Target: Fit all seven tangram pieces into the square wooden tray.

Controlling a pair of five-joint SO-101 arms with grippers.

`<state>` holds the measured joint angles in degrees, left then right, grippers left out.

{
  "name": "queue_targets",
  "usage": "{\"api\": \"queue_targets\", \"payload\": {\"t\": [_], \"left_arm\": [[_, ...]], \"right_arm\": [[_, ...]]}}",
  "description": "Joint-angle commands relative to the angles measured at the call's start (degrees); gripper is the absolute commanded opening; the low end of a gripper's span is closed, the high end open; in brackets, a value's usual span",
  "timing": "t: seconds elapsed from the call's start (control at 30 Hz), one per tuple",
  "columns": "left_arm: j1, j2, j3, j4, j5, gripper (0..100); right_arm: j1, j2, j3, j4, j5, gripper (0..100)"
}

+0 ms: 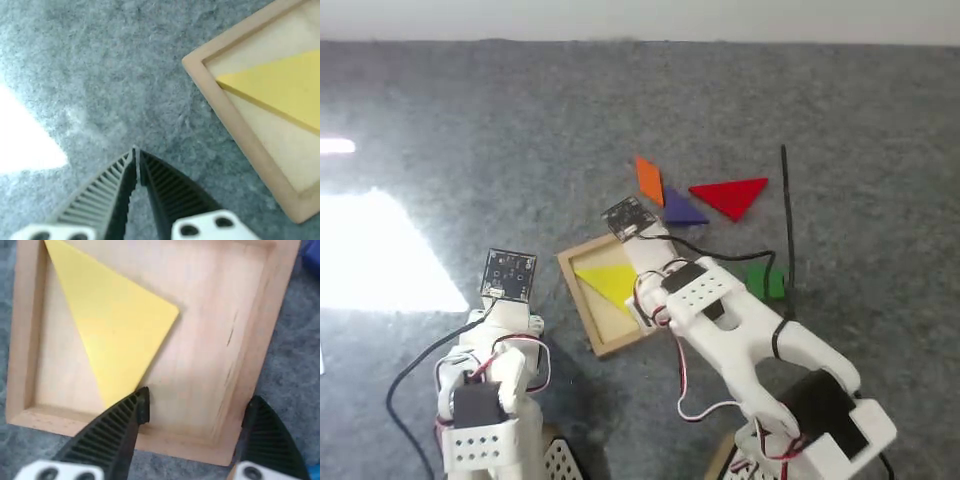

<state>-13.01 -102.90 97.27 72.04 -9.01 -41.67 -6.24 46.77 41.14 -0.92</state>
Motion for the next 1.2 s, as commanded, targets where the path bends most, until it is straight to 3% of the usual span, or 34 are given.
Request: {"api": "queue_targets", "payload": {"t": [0.0,0.17,0.57,0.77,1.17], "left_arm": [[0.3,-1.1,-0.8,0.3,-0.3,1],[0.3,-1.1,-0.8,0.3,-0.3,1],[0.3,-1.1,-0.8,0.3,-0.3,1],[0.2,-1.1,-0.8,0.3,-0.4,1],[-2.1,-1.1,-0.8,0.3,-0.4,1]], "right_arm": [[-5.5,0.0,-3.3,-1.3,0.9,29.6],[-10.1,0.2,-6.8,-2.0,0.5,29.6],[-7.6,0.4,-5.8,-3.2,0.8,29.6],[-12.6,0.7,-6.0,-5.8,0.5,29.6],[-14.5,0.2,-5.9,-5.1,0.4,29.7]]}}
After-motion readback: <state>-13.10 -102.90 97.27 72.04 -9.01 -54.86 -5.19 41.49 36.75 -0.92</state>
